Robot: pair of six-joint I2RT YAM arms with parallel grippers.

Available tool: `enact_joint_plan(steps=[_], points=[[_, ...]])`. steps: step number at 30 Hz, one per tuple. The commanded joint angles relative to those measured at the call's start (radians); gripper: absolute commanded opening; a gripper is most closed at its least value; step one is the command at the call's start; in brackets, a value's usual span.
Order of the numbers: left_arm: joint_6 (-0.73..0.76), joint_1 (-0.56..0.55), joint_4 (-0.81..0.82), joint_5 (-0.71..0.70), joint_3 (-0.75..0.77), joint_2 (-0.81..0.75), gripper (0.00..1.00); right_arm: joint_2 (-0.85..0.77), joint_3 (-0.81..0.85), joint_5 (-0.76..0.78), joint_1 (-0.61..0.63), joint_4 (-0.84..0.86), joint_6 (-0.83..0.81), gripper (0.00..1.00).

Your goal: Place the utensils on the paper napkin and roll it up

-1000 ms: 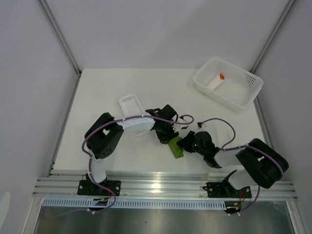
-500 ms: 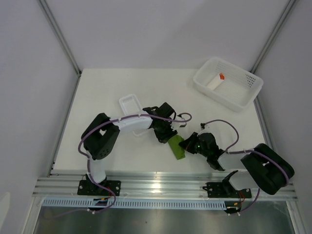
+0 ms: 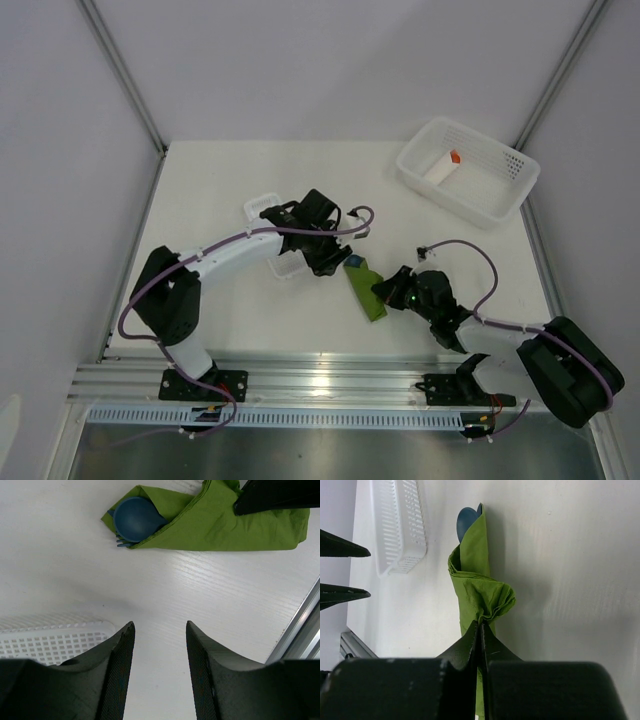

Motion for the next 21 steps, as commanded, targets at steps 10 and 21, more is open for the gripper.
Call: enact_joint_plan(steps=[10,21], points=[[0.015,0.026,-0.017,0.008,-0.011,-0.055,0.49,-0.091,0.049,0.007,-0.013,-0.045,-0.053,0.00],[0.009,0.045,-0.042,0.037,0.013,-0.088,0.49,-0.175,0.109,0.030,-0.022,-0.121,-0.098,0.00]])
